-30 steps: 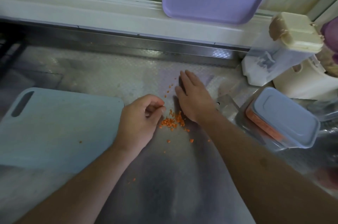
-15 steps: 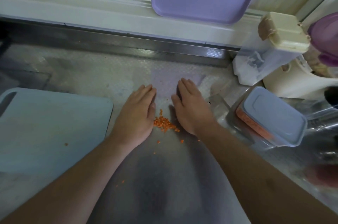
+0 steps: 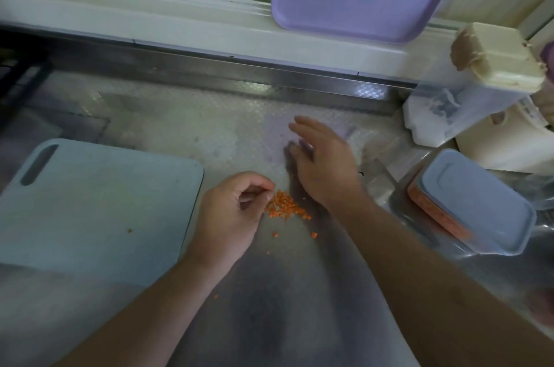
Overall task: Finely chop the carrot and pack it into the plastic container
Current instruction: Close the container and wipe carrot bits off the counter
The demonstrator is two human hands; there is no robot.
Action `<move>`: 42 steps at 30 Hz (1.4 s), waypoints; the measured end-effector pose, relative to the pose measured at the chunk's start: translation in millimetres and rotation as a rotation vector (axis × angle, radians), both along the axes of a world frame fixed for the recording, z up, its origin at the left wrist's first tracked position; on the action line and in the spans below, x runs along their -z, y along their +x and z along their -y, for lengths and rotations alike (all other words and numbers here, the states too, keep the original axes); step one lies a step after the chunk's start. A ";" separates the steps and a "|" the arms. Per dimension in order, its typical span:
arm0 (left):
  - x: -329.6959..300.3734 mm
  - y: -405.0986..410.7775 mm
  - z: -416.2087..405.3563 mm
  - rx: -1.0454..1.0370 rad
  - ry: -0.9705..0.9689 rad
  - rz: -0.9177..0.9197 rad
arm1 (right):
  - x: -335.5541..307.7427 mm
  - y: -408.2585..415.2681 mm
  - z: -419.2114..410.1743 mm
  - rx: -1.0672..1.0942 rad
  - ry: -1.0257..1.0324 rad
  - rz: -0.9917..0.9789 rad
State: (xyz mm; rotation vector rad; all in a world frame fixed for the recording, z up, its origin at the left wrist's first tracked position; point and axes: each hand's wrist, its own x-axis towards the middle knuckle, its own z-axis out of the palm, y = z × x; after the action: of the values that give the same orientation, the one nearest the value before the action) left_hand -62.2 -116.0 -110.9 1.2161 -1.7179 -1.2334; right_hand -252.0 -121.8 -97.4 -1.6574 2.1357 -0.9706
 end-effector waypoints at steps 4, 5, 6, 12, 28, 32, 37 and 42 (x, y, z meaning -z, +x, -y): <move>1.4 -3.8 -18.3 0.056 0.076 -0.030 | 16.3 17.6 -4.2 -0.177 0.204 -0.177; 1.0 -2.1 -22.4 0.046 0.089 -0.043 | 16.1 23.0 -19.7 -0.230 0.201 -0.147; 0.7 0.8 -26.5 0.025 0.102 -0.057 | 14.3 27.9 -36.6 -0.289 0.200 -0.088; -13.6 15.7 -33.9 0.007 0.088 -0.035 | 1.1 5.2 -71.2 -0.184 0.026 0.104; 4.5 1.8 -48.2 -0.014 -0.169 0.109 | 10.7 13.7 -84.9 -0.031 0.155 -0.105; 2.8 -6.6 -47.4 -0.177 0.062 -0.098 | 22.0 55.4 -97.9 -0.291 0.153 -0.089; -12.7 5.8 -35.3 -0.433 0.016 -0.184 | 19.3 52.8 -73.9 -0.124 0.033 -0.034; 2.1 27.1 -29.7 -0.291 -0.151 0.284 | 25.7 88.5 -55.2 -0.362 0.135 -0.193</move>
State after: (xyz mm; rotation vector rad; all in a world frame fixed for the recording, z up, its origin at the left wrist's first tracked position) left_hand -35.2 -86.3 -113.1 1.5414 -1.7182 -0.7744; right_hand -163.5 -66.6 -123.0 -2.0414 1.8648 -0.5687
